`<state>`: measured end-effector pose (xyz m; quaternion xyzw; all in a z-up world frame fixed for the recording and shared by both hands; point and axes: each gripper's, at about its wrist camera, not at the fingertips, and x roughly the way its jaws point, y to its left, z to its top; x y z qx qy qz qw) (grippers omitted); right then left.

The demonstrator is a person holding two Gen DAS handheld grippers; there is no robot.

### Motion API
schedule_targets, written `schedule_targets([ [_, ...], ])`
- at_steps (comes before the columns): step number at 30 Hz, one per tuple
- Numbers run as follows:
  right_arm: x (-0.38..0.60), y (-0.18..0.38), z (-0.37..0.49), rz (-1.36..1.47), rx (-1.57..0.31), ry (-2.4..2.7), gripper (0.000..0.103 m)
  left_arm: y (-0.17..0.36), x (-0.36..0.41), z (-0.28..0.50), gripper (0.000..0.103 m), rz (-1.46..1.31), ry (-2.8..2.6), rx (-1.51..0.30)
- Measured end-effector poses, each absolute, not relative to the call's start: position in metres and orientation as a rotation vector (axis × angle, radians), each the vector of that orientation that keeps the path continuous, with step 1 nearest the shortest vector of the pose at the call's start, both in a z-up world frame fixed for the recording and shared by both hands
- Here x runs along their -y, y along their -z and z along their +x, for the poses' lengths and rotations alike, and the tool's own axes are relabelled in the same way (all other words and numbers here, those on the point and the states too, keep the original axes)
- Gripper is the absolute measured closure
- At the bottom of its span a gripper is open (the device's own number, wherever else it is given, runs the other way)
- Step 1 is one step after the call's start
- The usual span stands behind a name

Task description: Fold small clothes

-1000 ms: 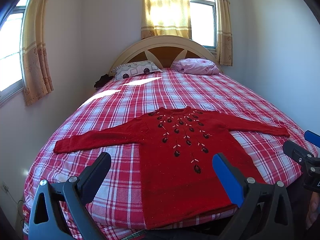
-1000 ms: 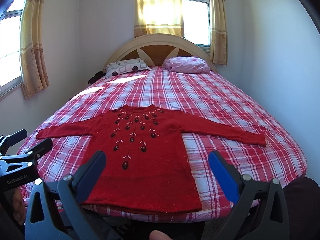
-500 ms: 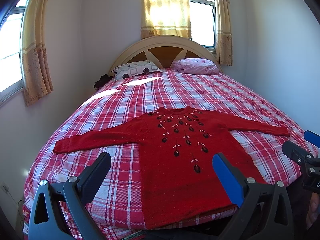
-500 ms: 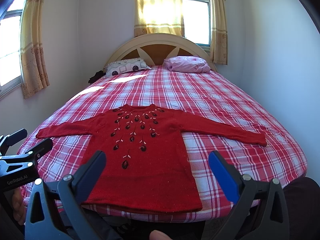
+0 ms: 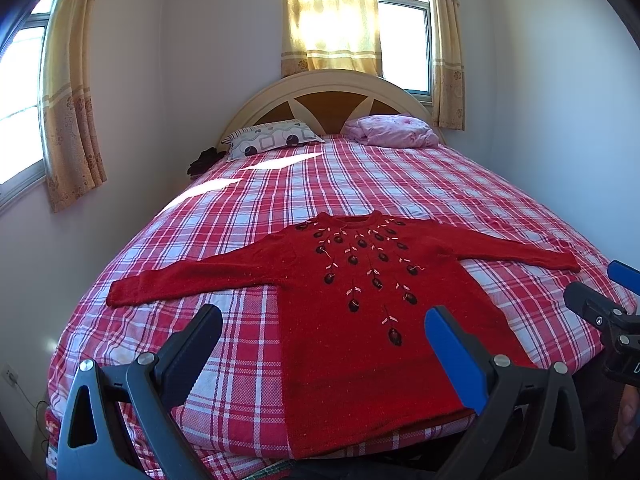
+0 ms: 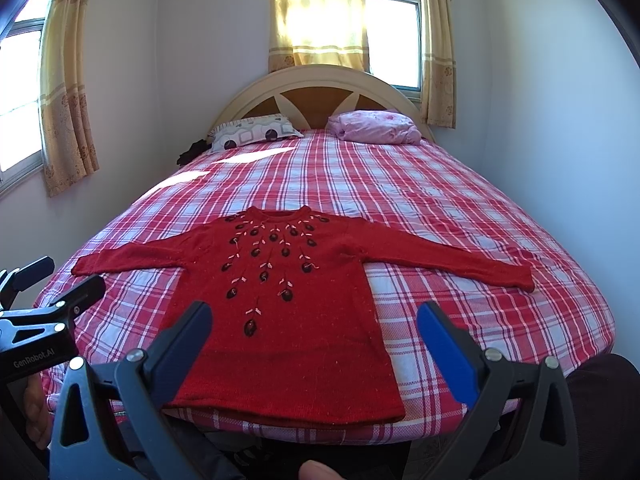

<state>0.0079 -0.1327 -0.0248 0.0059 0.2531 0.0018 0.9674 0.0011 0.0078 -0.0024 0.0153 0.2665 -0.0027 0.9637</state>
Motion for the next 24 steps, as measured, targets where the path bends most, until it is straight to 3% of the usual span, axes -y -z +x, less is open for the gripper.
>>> schedule_targets([
  [13, 0.136, 0.033, 0.014, 0.018, -0.535, -0.005, 0.0, 0.015, -0.005, 0.01, 0.001, 0.051, -0.01, -0.55],
  [24, 0.184, 0.074, 0.055, 0.117, -0.599, -0.002, 0.0, 0.074, 0.007, 0.06, 0.001, 0.13, 0.002, -0.636],
])
